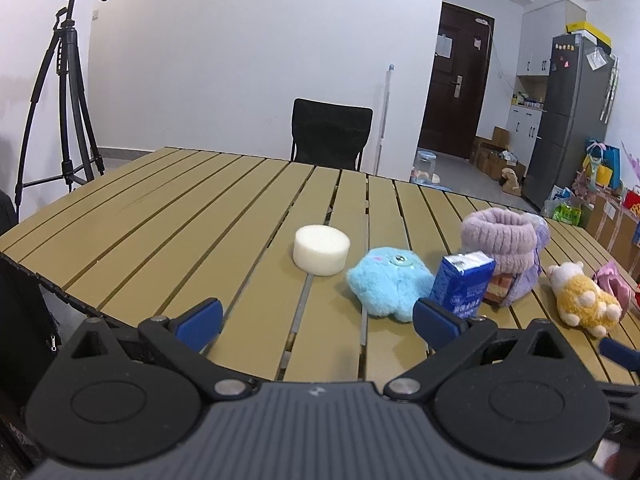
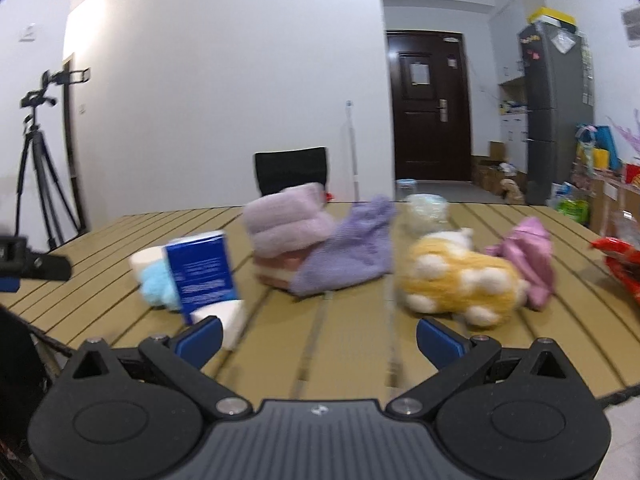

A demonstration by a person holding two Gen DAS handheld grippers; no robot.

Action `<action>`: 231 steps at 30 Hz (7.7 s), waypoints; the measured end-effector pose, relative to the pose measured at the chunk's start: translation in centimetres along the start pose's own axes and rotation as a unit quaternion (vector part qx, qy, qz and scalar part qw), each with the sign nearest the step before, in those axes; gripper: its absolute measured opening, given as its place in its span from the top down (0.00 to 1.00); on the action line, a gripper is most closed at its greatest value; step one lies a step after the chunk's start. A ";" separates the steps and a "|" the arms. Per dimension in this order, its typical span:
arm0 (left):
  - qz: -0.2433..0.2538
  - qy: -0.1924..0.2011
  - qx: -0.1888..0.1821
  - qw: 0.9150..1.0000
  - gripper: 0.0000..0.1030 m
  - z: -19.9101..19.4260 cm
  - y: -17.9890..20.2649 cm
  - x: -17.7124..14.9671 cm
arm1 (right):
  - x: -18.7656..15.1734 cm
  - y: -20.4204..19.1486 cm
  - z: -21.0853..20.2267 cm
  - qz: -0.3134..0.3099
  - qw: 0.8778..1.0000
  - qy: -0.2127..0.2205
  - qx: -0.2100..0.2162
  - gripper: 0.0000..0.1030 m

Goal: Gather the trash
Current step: 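Move both tools toward the table items, then grasp the white foam wedge with right tool while left tool grasps blue tissue pack, then carry the tissue pack and foam wedge back over the black bin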

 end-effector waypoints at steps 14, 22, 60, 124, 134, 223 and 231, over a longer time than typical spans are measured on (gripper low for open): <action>-0.015 -0.007 0.021 1.000 0.00 0.3 -3.2 -0.2 | -0.7 -8.1 5.3 -0.039 0.999 0.001 0.023 0.48; -0.024 -0.011 0.023 0.999 0.00 0.6 -3.4 -0.2 | -1.1 -8.4 5.3 -0.038 0.999 0.006 0.029 0.70; 0.037 0.006 0.002 0.999 0.00 11.8 11.7 -0.3 | 0.2 7.8 1.2 0.051 0.994 0.034 -0.096 0.71; 0.050 0.077 -0.050 0.994 0.49 -3.3 7.7 -1.7 | -1.5 4.8 -7.5 0.024 0.997 0.055 -0.056 0.71; 0.046 0.062 -0.054 0.996 0.49 -6.1 6.6 -4.5 | -3.3 4.0 -9.8 0.018 0.997 0.045 -0.054 0.71; 0.062 -0.227 -0.007 0.972 0.49 -2.8 4.3 -19.6 | -19.2 4.8 -11.2 -0.015 0.971 -0.226 -0.082 0.71; 0.046 -0.243 -0.009 0.969 0.49 -0.7 5.2 -19.3 | -19.6 6.4 -11.0 -0.002 0.967 -0.234 -0.096 0.71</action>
Point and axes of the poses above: each gripper's, at about its wrist camera, not at the fingertips, and z roughly the way its jaws point, y to its right, x to its top, the point moved 1 cm from there along z, roughly the way its jaws point, and after that the axes turned 11 degrees about -x, right-handed, at the moved point
